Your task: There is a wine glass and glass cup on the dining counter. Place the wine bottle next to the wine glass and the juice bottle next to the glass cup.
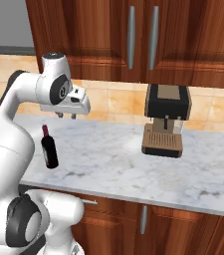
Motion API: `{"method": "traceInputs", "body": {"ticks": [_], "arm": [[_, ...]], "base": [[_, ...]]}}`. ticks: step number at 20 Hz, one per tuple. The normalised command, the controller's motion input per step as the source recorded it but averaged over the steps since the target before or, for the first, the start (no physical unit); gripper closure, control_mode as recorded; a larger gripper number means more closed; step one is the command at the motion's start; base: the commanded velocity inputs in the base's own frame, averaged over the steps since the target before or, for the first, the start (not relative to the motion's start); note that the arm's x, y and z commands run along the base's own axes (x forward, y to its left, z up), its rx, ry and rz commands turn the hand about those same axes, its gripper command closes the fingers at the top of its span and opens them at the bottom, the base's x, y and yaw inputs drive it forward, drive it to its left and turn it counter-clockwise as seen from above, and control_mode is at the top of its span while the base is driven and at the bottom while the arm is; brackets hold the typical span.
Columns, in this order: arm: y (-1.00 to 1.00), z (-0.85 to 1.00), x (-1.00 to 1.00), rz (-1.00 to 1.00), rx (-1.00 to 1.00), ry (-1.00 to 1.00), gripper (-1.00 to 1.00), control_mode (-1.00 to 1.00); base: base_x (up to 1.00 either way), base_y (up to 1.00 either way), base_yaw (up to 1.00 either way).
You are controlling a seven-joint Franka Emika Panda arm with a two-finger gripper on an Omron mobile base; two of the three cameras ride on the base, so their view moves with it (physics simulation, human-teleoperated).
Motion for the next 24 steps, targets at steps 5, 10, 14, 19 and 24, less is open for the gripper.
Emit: {"method": "traceInputs", "body": {"ticks": [5,10,14,19,24], "arm": [[0.00,-0.26,0.03,-0.09,0.02,0.04,-1.00,-1.00],[0.11,-0.38,0.11,-0.24,0.26,0.00,-1.00,-1.00],[0.18,-0.38,0.02,-0.33,0.21,0.01,-1.00,-1.00],[0.01,-0.54,0.08,-0.28,0.40,0.29,-1.00,-1.00],[0.04,-0.28,0.08,-0.12,0.63,0.22,-1.00,-1.00]], "base": [[0.00,0.00,0.00],[0.00,0.00,0.00],[0.00,0.00,0.00],[0.00,0.00,0.00],[0.00,0.00,0.00]]}}
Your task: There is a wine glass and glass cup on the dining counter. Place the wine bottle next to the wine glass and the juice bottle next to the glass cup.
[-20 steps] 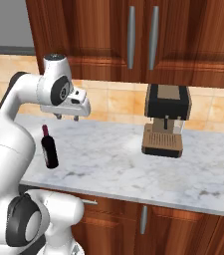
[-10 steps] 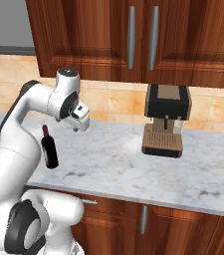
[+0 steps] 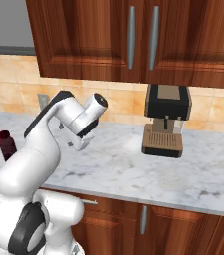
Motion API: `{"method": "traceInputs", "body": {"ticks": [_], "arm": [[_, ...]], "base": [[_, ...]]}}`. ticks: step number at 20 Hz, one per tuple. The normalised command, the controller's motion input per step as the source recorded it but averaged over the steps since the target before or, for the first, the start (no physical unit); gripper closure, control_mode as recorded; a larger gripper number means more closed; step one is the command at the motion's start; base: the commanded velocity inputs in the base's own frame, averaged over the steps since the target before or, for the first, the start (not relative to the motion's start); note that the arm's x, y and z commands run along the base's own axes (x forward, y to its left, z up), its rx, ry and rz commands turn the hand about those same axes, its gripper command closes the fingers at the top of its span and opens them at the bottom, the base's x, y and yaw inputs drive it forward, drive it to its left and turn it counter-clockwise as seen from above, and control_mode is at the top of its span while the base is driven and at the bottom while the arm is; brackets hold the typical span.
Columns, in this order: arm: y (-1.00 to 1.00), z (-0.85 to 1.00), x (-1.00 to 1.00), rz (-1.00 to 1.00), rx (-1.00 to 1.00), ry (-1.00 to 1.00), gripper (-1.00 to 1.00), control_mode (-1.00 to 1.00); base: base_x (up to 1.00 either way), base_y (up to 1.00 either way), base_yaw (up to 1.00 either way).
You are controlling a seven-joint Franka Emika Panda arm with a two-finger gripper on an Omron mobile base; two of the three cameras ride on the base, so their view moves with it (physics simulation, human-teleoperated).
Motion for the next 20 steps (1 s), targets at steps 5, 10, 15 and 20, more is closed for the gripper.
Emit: {"method": "traceInputs", "body": {"ticks": [5,10,15,20], "arm": [[0.03,-0.70,0.65,-0.02,0.54,0.25,-1.00,-1.00],[0.55,-0.35,0.26,0.00,0.37,0.26,-1.00,-1.00],[0.59,0.00,0.32,0.00,0.09,0.24,-1.00,-1.00],[0.32,0.00,0.02,0.00,0.02,0.28,-1.00,-1.00]], "base": [[0.00,0.00,0.00],[0.00,0.00,0.00],[0.00,0.00,0.00],[0.00,0.00,0.00]]}}
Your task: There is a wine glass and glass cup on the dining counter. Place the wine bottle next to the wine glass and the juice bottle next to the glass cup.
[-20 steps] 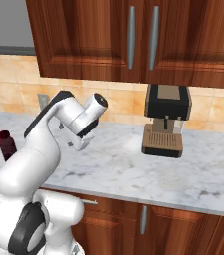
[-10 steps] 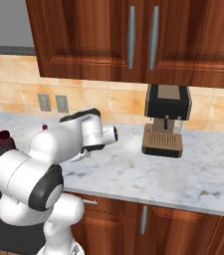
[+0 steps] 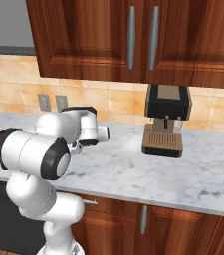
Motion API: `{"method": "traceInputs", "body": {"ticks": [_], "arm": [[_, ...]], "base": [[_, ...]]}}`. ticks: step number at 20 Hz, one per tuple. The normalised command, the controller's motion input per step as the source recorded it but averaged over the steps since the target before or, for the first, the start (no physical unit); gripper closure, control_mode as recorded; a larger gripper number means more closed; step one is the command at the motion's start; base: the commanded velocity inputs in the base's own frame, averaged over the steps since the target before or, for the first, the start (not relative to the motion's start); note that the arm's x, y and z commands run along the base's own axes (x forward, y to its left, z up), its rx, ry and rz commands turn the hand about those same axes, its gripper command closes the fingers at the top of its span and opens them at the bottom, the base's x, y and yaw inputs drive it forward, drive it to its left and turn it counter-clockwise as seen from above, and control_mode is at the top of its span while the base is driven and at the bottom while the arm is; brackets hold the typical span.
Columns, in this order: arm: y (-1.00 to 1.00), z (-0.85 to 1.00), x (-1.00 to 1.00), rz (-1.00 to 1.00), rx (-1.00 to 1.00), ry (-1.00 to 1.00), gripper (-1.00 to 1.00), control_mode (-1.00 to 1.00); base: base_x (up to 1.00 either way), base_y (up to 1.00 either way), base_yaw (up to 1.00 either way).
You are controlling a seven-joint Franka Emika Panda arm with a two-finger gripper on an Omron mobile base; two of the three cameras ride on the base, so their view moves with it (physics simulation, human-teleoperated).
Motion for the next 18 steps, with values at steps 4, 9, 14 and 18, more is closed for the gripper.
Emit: {"method": "traceInputs", "body": {"ticks": [4,9,14,18], "arm": [[0.20,0.00,-0.01,0.00,0.04,0.30,-1.00,-1.00],[0.16,-0.01,0.00,0.00,0.05,0.26,-1.00,-1.00],[0.07,-0.15,0.00,0.00,0.03,0.14,-1.00,-1.00],[0.10,-0.24,0.00,0.00,0.01,0.07,-1.00,-1.00]], "base": [[0.00,0.00,0.00],[0.00,0.00,0.00],[0.00,0.00,0.00],[0.00,0.00,0.00]]}}
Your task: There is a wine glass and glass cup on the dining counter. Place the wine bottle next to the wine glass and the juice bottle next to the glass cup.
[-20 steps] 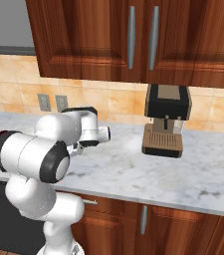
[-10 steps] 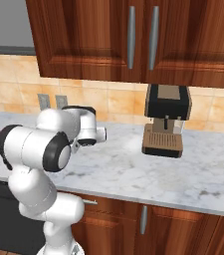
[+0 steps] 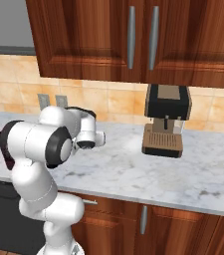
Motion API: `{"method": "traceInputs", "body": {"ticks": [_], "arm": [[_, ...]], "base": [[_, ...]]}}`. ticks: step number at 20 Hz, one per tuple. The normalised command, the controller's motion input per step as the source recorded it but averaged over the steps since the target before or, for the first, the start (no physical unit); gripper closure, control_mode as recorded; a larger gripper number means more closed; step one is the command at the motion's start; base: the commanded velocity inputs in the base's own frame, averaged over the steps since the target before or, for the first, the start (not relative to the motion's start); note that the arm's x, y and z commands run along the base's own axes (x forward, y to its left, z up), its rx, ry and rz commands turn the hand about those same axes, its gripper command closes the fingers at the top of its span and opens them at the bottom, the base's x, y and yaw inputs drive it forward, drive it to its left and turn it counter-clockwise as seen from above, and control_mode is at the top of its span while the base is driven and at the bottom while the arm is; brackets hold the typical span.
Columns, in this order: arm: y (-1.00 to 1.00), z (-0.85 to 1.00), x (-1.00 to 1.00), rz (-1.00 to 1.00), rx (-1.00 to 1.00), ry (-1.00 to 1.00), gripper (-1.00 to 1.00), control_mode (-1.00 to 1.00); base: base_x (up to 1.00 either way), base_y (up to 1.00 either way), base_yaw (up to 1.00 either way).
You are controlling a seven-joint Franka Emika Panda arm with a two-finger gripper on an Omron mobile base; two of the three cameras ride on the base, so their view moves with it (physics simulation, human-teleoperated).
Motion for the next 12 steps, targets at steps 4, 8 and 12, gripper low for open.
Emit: {"method": "traceInputs", "body": {"ticks": [4,8,12], "arm": [[0.25,-0.24,0.00,0.00,0.00,0.05,-1.00,-1.00],[0.11,-0.06,0.00,0.00,0.00,0.00,1.00,-1.00],[-0.04,0.23,-0.21,0.00,0.01,-0.01,1.00,-1.00]], "base": [[0.00,0.00,0.00],[0.00,0.00,0.00],[0.00,0.00,0.00]]}}
